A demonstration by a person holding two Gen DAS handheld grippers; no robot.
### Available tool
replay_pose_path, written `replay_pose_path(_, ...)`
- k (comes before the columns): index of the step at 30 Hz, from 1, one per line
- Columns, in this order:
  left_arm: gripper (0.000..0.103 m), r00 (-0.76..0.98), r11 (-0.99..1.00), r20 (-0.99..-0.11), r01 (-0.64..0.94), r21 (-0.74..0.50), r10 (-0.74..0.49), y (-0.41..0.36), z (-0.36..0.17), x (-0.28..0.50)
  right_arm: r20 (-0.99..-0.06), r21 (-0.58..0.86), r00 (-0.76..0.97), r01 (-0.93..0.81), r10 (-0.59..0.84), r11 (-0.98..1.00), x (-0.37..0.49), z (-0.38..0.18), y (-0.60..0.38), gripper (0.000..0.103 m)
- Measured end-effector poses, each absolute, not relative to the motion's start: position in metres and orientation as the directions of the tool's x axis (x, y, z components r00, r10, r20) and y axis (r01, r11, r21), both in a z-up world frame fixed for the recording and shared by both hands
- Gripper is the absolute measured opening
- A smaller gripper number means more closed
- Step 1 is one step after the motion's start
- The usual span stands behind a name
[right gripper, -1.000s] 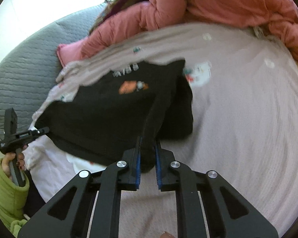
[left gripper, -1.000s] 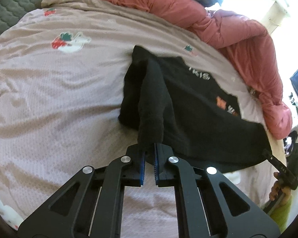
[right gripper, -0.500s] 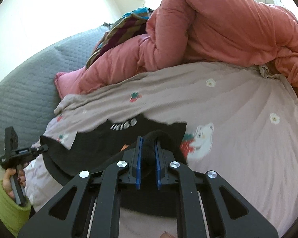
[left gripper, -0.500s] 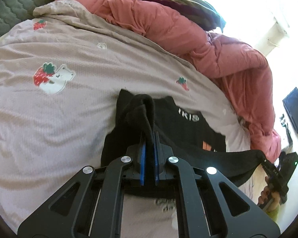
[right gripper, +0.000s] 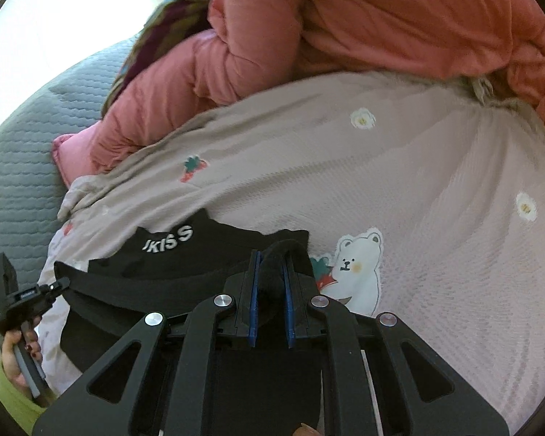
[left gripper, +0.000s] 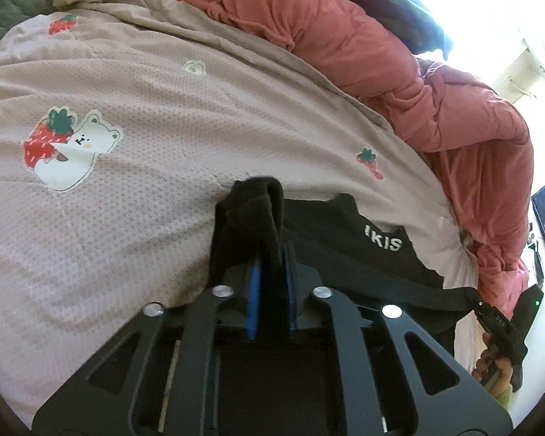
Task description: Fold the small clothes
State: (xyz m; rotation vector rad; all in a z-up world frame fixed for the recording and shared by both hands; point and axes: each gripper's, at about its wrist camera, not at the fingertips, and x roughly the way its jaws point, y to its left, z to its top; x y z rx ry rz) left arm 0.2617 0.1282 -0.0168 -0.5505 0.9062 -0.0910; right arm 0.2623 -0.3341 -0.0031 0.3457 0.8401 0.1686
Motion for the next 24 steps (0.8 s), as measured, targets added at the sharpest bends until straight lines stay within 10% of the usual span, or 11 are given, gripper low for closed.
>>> replay_pose_path(4, 0.026, 0.645, 0.838, -0.7, -0.166, -0.52, -0.307, 0.142, -0.021, 0.265, -0.704, 0.366, 0.658, 0.012, 0.268, 0.931, 0.27, -0.011, -0.336, 0.018)
replay_pose_path(7, 0.028, 0.665, 0.82, -0.679, -0.173, -0.545, -0.311, 0.149, -0.021, 0.264, -0.692, 0.365, 0.679, 0.035, 0.246, 0.93, 0.272, -0.01, -0.341, 0.051)
replay_pose_path(24, 0.03, 0.759, 0.906, -0.639, -0.175, -0.386, -0.126, 0.15, -0.009, 0.215, -0.724, 0.029, 0.65, -0.308, 0.232, 0.951, 0.215, -0.003, -0.23, 0.053)
